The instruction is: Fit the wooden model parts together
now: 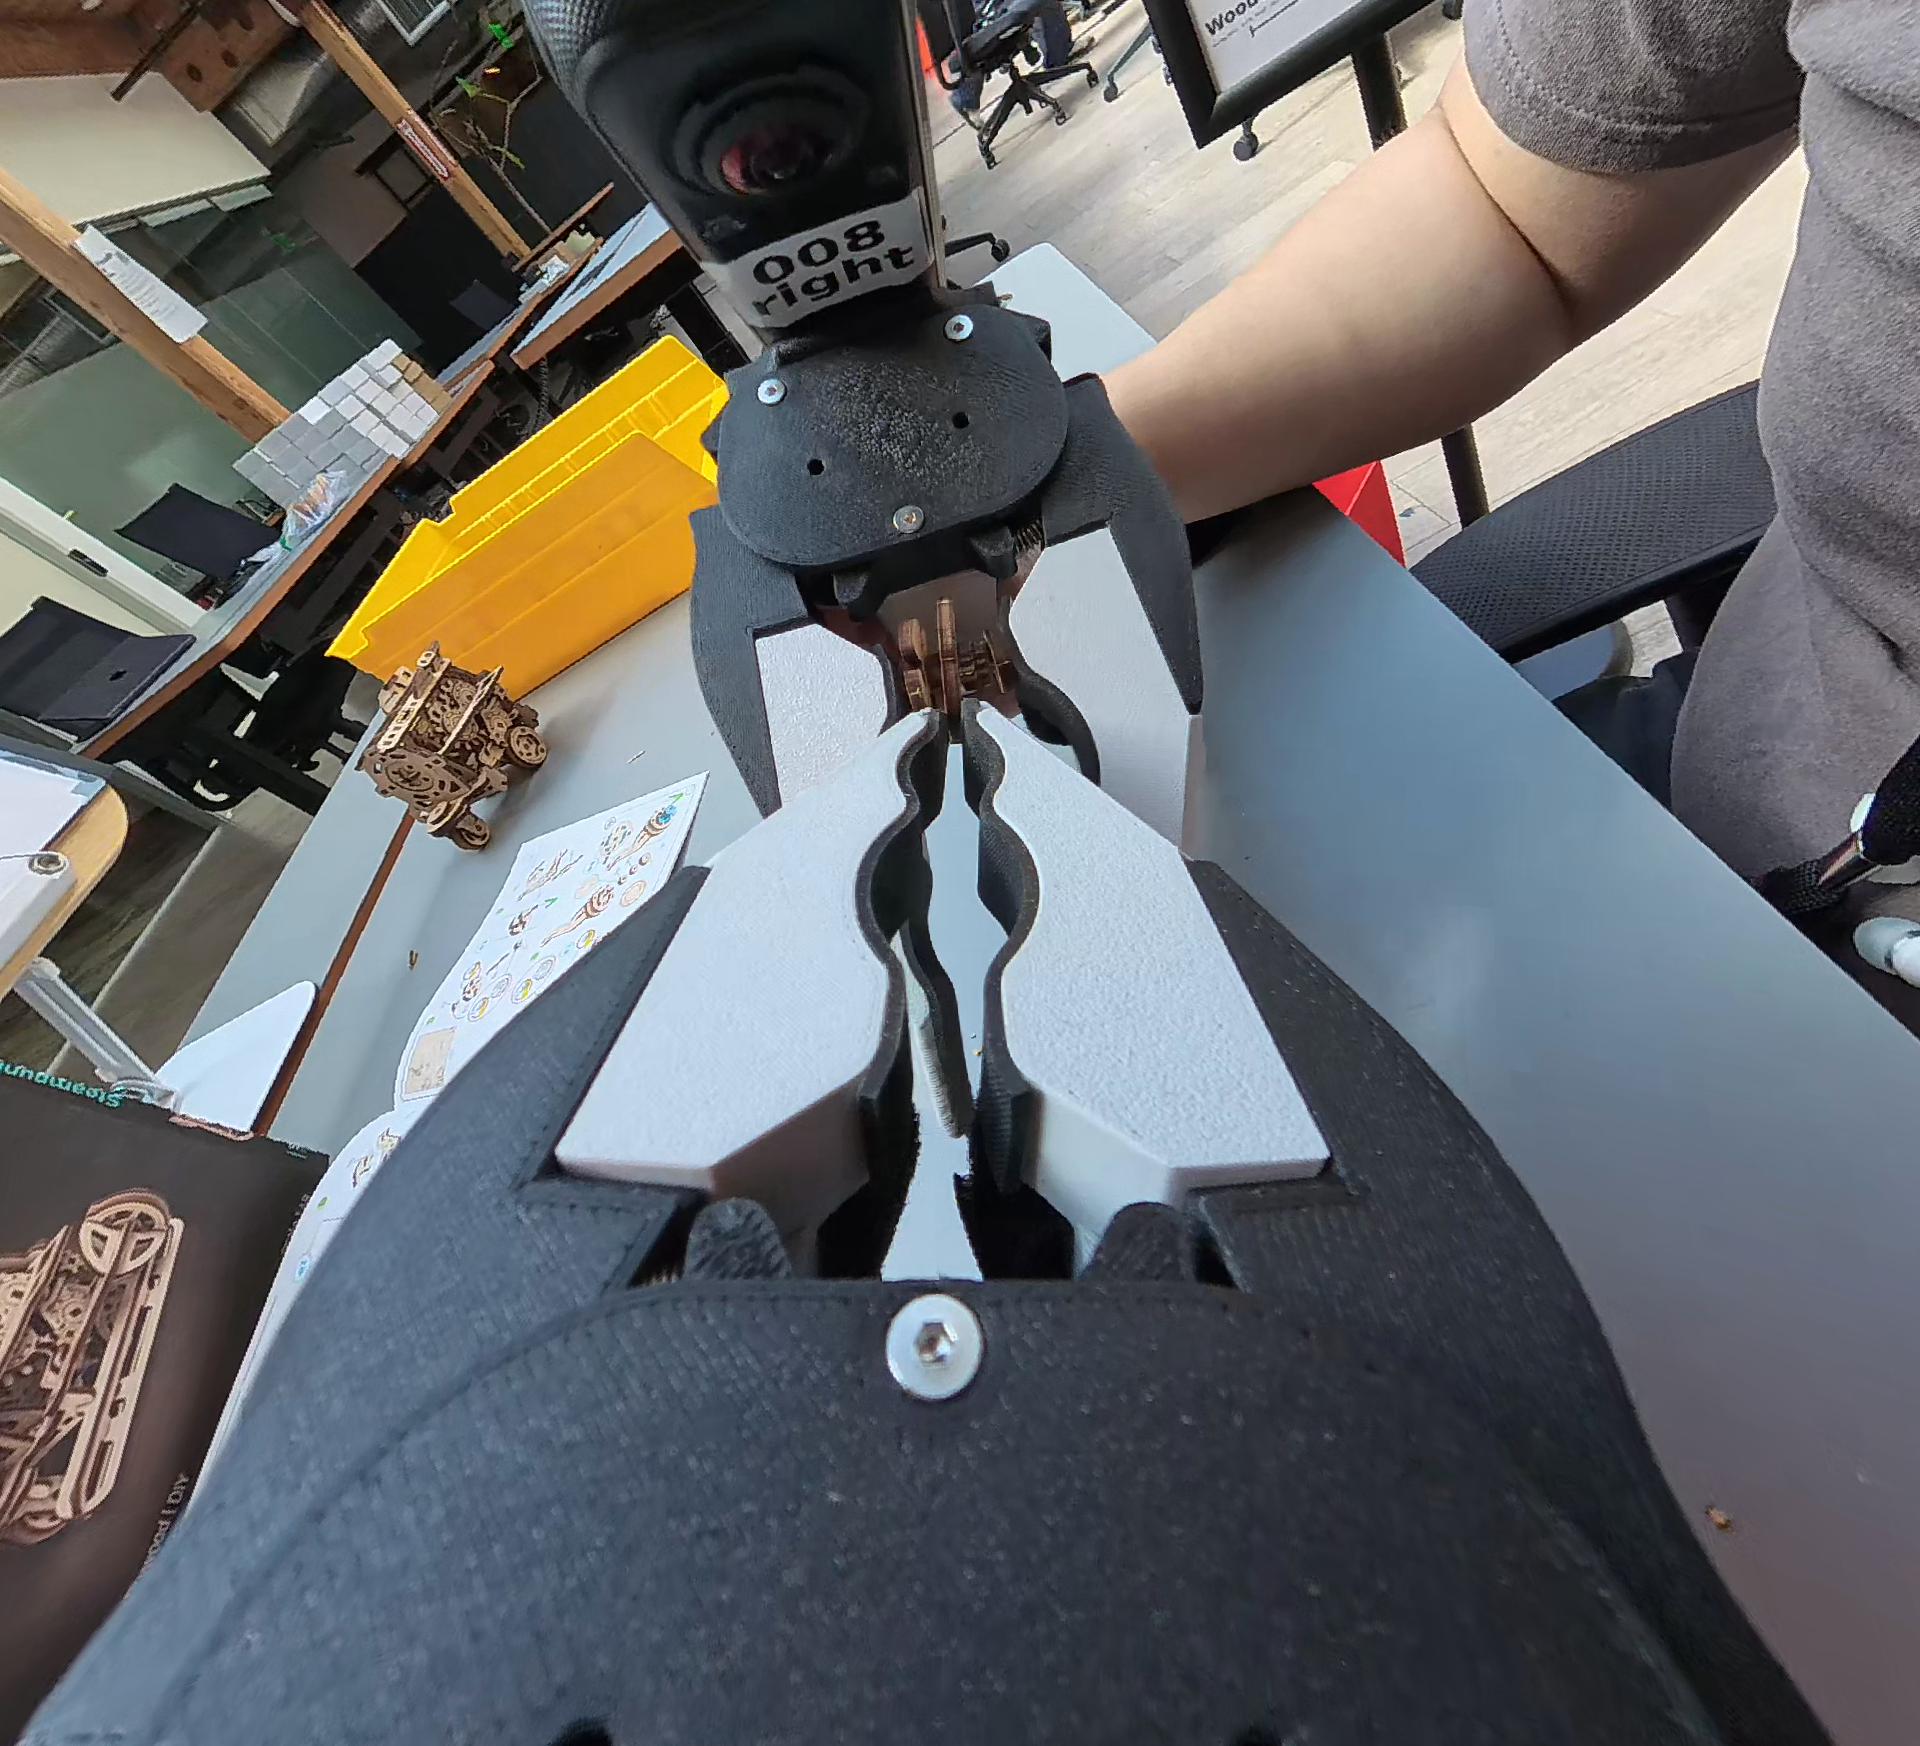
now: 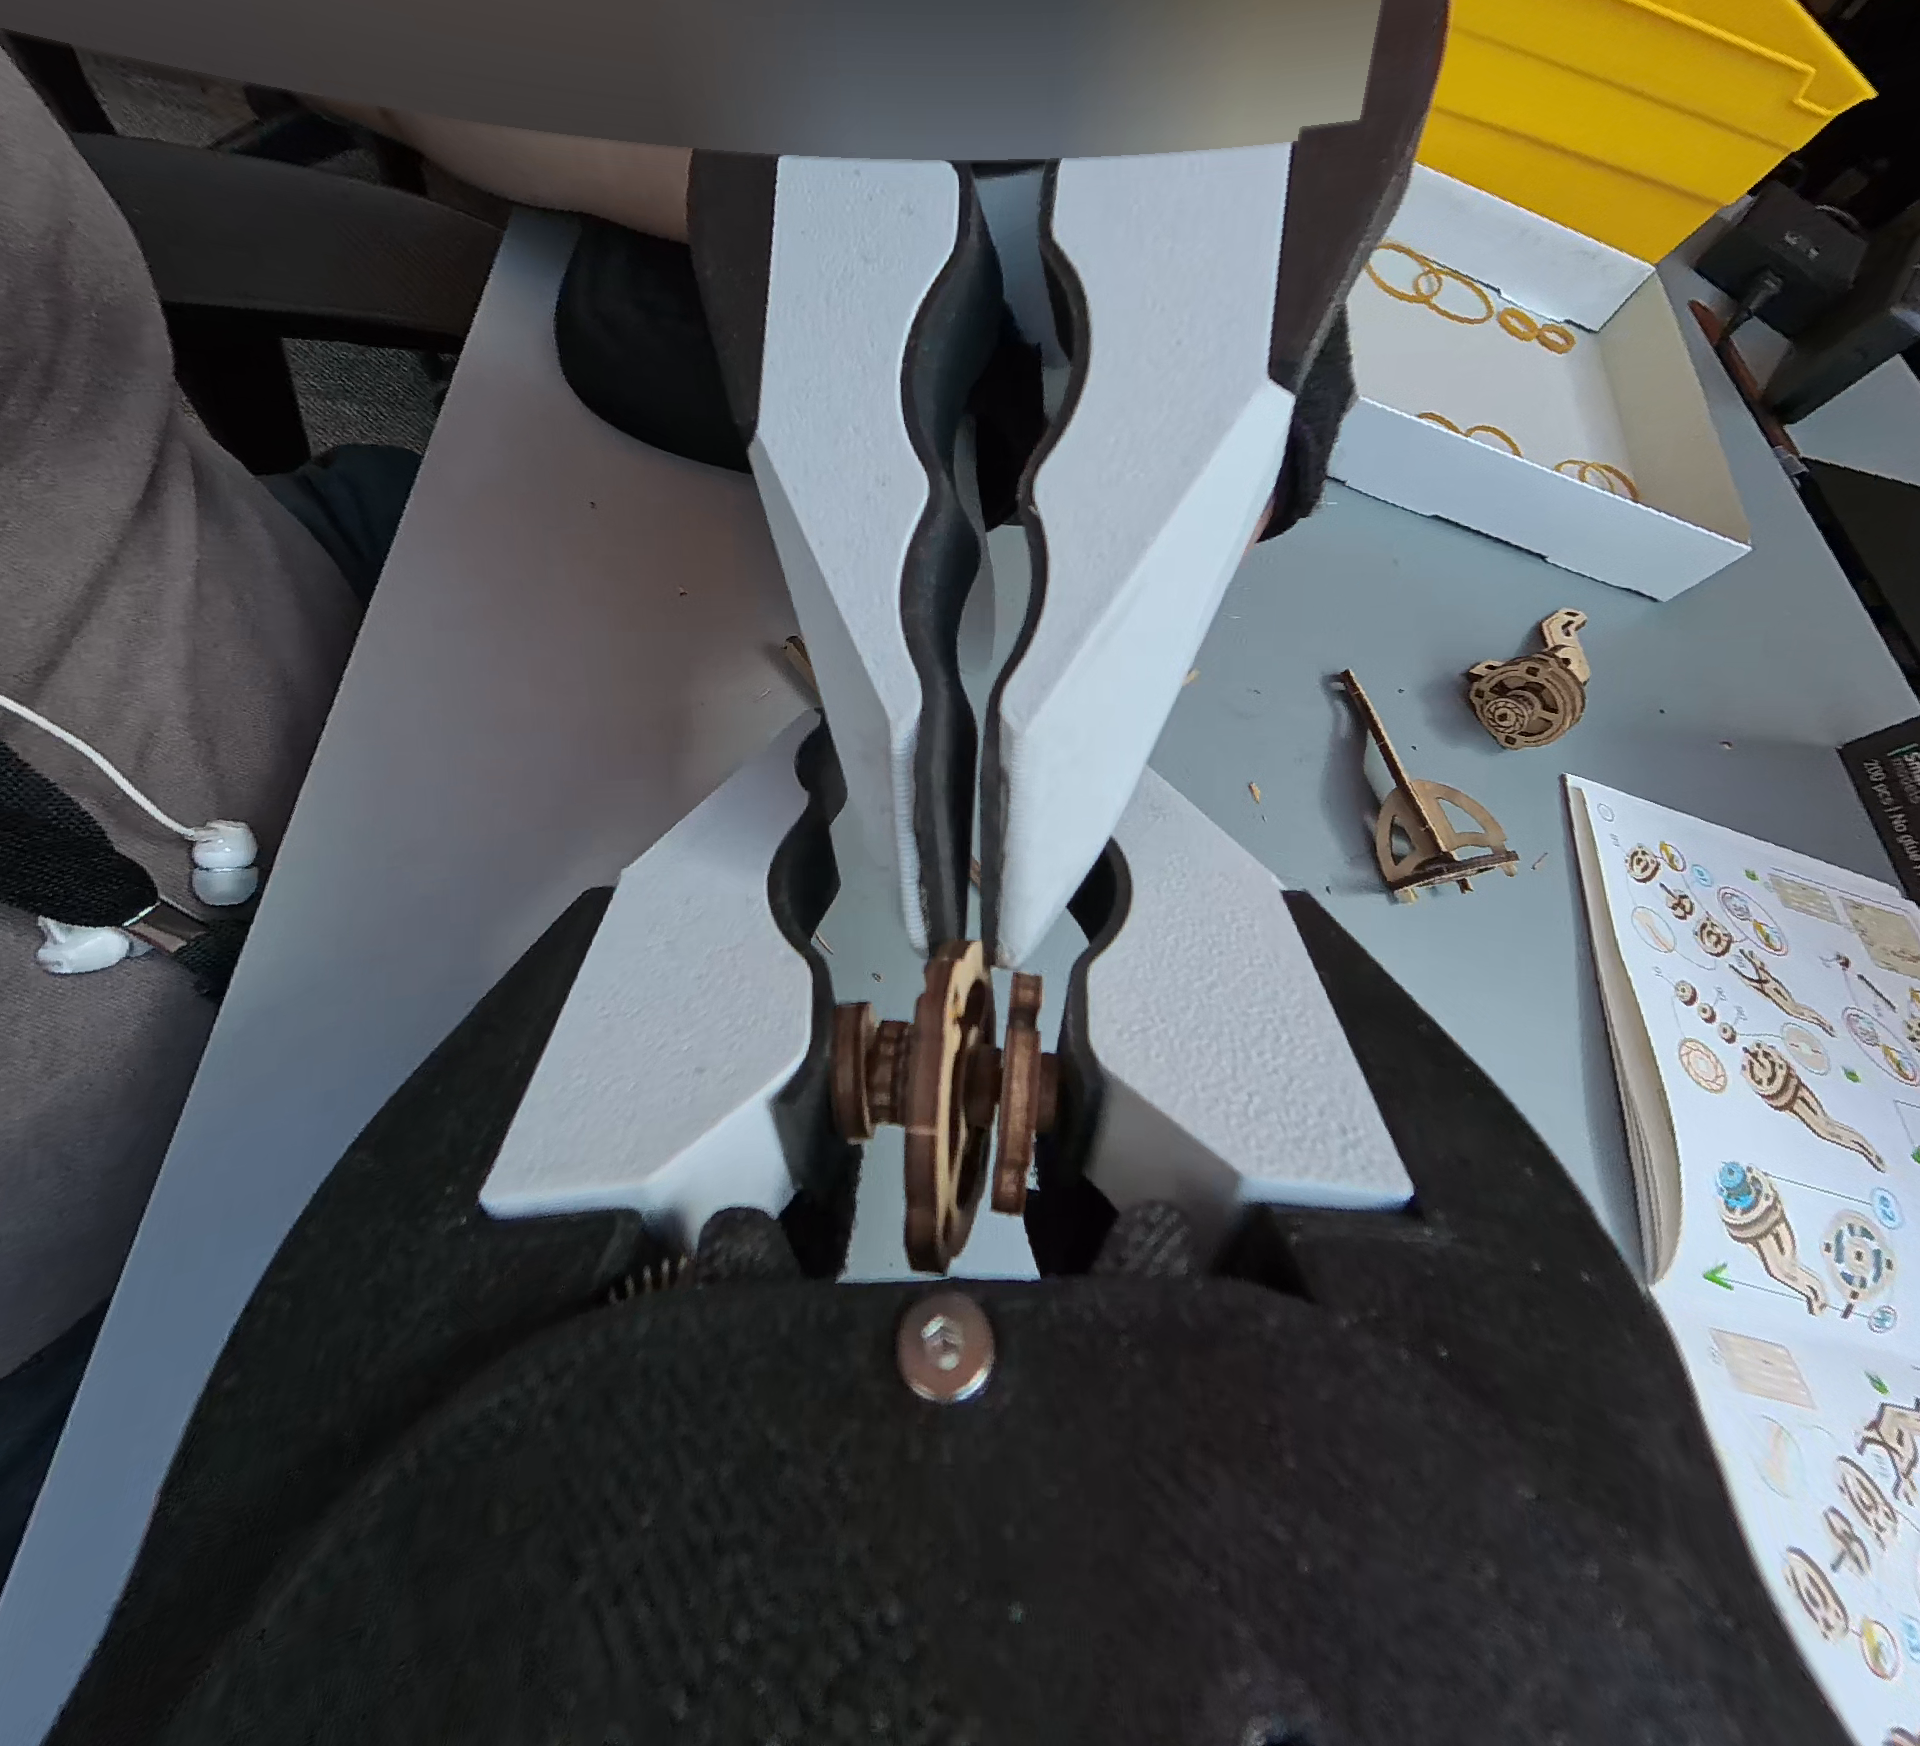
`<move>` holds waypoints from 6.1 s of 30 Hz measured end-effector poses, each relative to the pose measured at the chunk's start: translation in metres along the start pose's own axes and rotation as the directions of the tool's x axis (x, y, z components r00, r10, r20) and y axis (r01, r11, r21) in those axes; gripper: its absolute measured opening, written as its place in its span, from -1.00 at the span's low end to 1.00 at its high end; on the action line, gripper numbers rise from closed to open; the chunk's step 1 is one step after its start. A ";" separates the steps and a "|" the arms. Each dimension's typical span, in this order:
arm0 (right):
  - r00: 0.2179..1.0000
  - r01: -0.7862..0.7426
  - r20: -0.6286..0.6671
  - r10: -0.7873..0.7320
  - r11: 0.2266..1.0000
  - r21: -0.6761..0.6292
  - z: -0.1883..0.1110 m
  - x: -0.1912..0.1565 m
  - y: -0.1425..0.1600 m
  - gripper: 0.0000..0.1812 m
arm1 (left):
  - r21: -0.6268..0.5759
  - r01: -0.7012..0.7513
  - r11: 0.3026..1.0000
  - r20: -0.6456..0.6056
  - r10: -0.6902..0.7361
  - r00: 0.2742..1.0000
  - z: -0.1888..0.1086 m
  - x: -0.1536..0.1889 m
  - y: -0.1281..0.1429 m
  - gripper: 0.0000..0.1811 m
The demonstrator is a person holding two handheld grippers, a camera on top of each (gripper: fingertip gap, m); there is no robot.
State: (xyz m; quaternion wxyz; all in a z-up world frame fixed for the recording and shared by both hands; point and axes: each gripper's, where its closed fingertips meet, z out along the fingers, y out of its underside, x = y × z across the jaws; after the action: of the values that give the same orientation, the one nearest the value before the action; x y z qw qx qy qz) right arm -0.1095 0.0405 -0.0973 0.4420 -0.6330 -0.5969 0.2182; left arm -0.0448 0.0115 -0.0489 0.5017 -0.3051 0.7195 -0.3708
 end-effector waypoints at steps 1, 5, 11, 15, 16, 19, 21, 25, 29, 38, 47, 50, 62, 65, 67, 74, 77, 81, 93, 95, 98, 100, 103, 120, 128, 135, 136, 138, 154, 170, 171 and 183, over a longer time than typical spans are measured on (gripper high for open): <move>1.000 -0.012 0.013 0.012 1.000 0.003 0.000 -0.002 0.000 -0.56 | 0.001 0.000 1.000 -0.002 0.000 1.000 0.000 0.001 0.000 -1.00; 0.999 -0.015 0.037 0.013 0.999 0.030 -0.002 -0.005 -0.004 -0.58 | 0.009 0.002 1.000 -0.007 -0.002 1.000 0.000 0.002 -0.003 -1.00; 0.995 -0.040 0.092 0.036 0.998 0.044 -0.002 -0.009 -0.005 -0.58 | 0.005 0.002 1.000 -0.004 -0.002 1.000 0.001 0.001 -0.002 -1.00; 0.994 -0.067 0.096 0.060 0.995 0.071 -0.002 -0.006 -0.006 -0.54 | -0.009 -0.005 1.000 0.018 0.005 1.000 0.001 -0.001 0.000 -1.00; 0.995 -0.063 0.081 0.057 0.995 0.077 -0.002 -0.004 -0.007 -0.52 | -0.015 -0.010 1.000 0.026 0.011 1.000 0.002 -0.002 0.000 -1.00; 0.997 -0.066 0.057 0.060 0.993 0.097 -0.004 -0.001 -0.010 -0.47 | -0.022 -0.010 1.000 0.049 0.011 0.999 0.003 -0.005 -0.001 -1.00; 0.997 -0.066 0.041 0.063 0.993 0.099 -0.005 0.001 -0.011 -0.48 | -0.027 -0.004 1.000 0.060 0.005 0.998 0.004 -0.006 -0.002 -1.00; 0.999 -0.034 -0.009 0.035 0.996 0.088 -0.005 0.006 -0.010 -0.51 | -0.024 0.034 0.999 0.053 -0.033 0.998 0.005 -0.006 -0.004 -1.00; 1.000 -0.012 -0.026 0.014 0.997 0.073 -0.005 0.007 -0.008 -0.52 | -0.019 0.049 0.999 0.046 -0.048 0.998 0.005 -0.006 -0.004 -1.00; 1.000 -0.016 -0.025 0.018 0.998 0.068 -0.005 0.006 -0.007 -0.52 | -0.026 0.056 0.998 0.040 -0.055 0.998 0.005 -0.005 -0.004 -1.00; 1.000 -0.013 0.003 0.013 0.996 0.084 -0.008 -0.001 -0.011 -0.56 | -0.014 0.057 0.998 0.016 -0.056 0.998 0.005 -0.001 -0.006 -1.00; 1.000 -0.012 0.015 0.011 0.996 0.090 -0.008 -0.004 -0.012 -0.58 | -0.011 0.063 0.998 0.003 -0.063 0.998 0.005 0.001 -0.007 -1.00; 0.999 -0.036 0.025 0.033 0.992 0.121 -0.010 -0.001 -0.015 -0.54 | 0.005 0.154 0.988 0.012 -0.154 0.988 0.006 -0.005 -0.011 -1.00; 0.999 -0.034 0.023 0.032 0.992 0.123 -0.010 0.000 -0.015 -0.53 | 0.012 0.163 0.987 0.019 -0.163 0.986 0.005 -0.007 -0.011 -1.00; 1.000 -0.030 0.008 0.030 0.992 0.121 -0.011 0.002 -0.014 -0.49 | 0.017 0.176 0.984 0.020 -0.176 0.984 0.004 -0.008 -0.012 -1.00; 1.000 -0.019 -0.016 0.021 0.993 0.116 -0.011 0.006 -0.015 -0.54 | 0.015 0.170 0.985 0.031 -0.170 0.985 0.005 -0.009 -0.012 -1.00; 1.000 -0.012 -0.025 0.015 0.994 0.111 -0.011 0.006 -0.015 -0.55 | 0.018 0.175 0.984 0.026 -0.175 0.984 0.005 -0.009 -0.012 -1.00; 0.999 -0.001 -0.032 0.004 0.994 0.113 -0.012 0.005 -0.015 -0.55 | 0.021 0.176 0.984 0.017 -0.177 0.984 0.005 -0.008 -0.014 -1.00; 0.999 0.019 -0.040 -0.015 0.993 0.118 -0.013 0.003 -0.015 -0.58 | 0.021 0.146 0.989 0.008 -0.146 0.989 0.006 -0.003 -0.014 -1.00; 0.999 0.029 -0.028 -0.026 0.995 0.093 -0.011 0.002 -0.011 -0.57 | 0.012 0.133 0.991 0.010 -0.133 0.991 0.007 -0.002 -0.012 -1.00; 1.000 0.023 -0.018 -0.021 0.996 0.084 -0.008 0.001 -0.007 -0.56 | -0.020 0.094 0.995 0.018 -0.093 0.995 0.008 -0.001 -0.007 -1.00; 0.999 0.035 -0.039 -0.032 0.996 0.081 -0.008 0.003 -0.007 -0.56 | -0.035 0.070 0.997 0.021 -0.069 0.997 0.008 0.000 -0.004 -1.00; 0.999 0.036 -0.043 -0.033 0.997 0.069 -0.007 0.004 -0.004 -0.56 | -0.038 0.070 0.997 0.016 -0.069 0.997 0.008 0.000 -0.003 -1.00; 0.998 0.040 -0.045 -0.037 0.997 0.060 -0.003 0.004 0.000 -0.55 | -0.044 0.014 0.999 0.014 -0.013 1.000 0.005 0.002 0.001 -1.00; 0.995 0.025 -0.099 -0.019 0.998 0.060 -0.008 0.014 0.002 -0.49 | -0.069 0.001 0.998 0.030 0.001 1.000 0.003 -0.002 0.006 -1.00; 0.991 0.082 -0.108 -0.079 0.996 0.018 -0.006 0.013 0.005 -0.50 | -0.076 0.001 0.997 0.014 0.000 1.000 0.005 0.001 0.008 -1.00; 0.990 0.089 -0.109 -0.088 0.996 0.003 -0.004 0.013 0.008 -0.50 | -0.074 0.003 0.997 0.013 -0.002 1.000 0.005 0.002 0.008 -1.00; 0.990 0.095 -0.108 -0.096 0.995 -0.014 -0.003 0.012 0.010 -0.49 | -0.066 0.007 0.998 0.009 -0.007 1.000 0.005 0.002 0.006 -1.00; 0.982 0.096 -0.161 -0.098 0.995 -0.019 -0.005 0.017 0.009 -0.59 | -0.073 0.013 0.997 0.006 -0.013 1.000 0.005 0.002 0.008 -1.00; 0.989 0.043 -0.144 -0.040 0.999 0.015 -0.005 0.018 0.008 -0.55 | -0.084 0.026 0.996 0.027 -0.023 0.999 0.006 -0.002 0.009 -1.00; 0.989 0.037 -0.143 -0.034 0.999 0.015 -0.004 0.018 0.008 -0.53 | -0.087 0.027 0.996 0.029 -0.025 0.999 0.006 -0.002 0.009 -1.00; 0.987 0.059 -0.152 -0.056 0.998 0.017 -0.003 0.017 0.006 -0.58 | -0.081 0.029 0.996 0.013 -0.028 1.000 0.007 0.001 0.009 -1.00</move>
State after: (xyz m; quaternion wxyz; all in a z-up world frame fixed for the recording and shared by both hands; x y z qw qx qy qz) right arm -0.1000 0.0561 -0.0964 0.4989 -0.6255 -0.5773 0.1631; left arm -0.0392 0.0143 -0.0582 0.4880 -0.3378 0.7264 -0.3465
